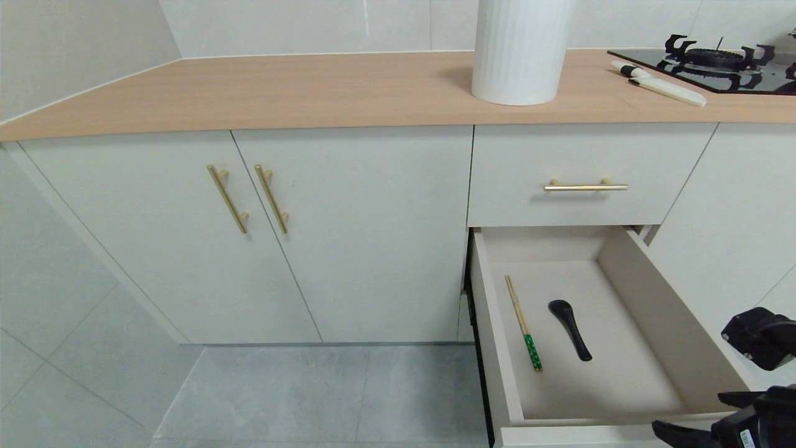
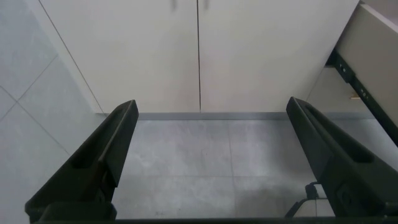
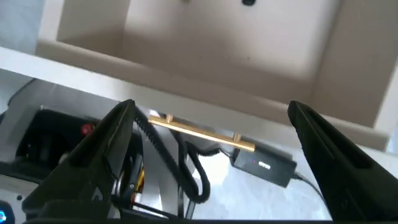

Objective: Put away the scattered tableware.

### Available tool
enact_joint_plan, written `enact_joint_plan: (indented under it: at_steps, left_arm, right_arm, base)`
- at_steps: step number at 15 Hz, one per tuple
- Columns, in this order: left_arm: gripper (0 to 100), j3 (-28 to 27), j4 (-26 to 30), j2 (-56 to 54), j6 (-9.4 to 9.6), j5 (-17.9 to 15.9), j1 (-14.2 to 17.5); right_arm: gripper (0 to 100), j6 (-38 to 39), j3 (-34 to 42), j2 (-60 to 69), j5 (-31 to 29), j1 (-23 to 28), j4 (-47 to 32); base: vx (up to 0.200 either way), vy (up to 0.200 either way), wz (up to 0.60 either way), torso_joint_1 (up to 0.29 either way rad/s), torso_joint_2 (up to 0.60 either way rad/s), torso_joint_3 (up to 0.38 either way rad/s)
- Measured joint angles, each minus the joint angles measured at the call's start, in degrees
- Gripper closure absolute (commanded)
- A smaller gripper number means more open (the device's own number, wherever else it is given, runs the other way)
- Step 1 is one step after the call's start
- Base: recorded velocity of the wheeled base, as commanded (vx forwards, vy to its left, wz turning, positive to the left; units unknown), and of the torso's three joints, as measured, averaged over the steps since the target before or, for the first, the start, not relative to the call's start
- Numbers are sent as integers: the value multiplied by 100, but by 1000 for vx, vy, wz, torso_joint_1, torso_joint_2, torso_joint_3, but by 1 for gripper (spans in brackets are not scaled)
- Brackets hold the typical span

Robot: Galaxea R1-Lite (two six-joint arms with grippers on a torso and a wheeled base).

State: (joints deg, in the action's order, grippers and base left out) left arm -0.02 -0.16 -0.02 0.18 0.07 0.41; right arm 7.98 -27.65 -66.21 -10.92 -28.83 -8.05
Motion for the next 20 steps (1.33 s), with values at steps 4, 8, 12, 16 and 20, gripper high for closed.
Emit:
enact_joint_plan:
  at_steps: [4, 8, 12, 16, 20]
  left_arm:
    - [0, 2, 0, 0, 0, 0, 0]
    - [0, 2, 0, 0, 0, 0, 0]
    - [0, 2, 0, 0, 0, 0, 0]
    - [0, 2, 0, 0, 0, 0, 0]
    - [0, 0, 2, 0, -2, 0, 0]
  right_arm:
    - [0, -44, -184, -41, 17, -336, -1092]
    - [0, 110, -269, -411, 12, -488, -1242]
    - [0, 1156, -525, -1172, -38, -499, -1226]
    - [0, 1358, -686, -1486, -328, -490, -1086]
    - [0, 1464, -683, -1601, -568, -482, -798]
  base:
    - [0, 0, 0, 0, 0, 0]
    - [0, 0, 0, 0, 0, 0]
    - [0, 0, 0, 0, 0, 0]
    - [0, 0, 0, 0, 0, 0]
    - [0, 0, 0, 0, 0, 0]
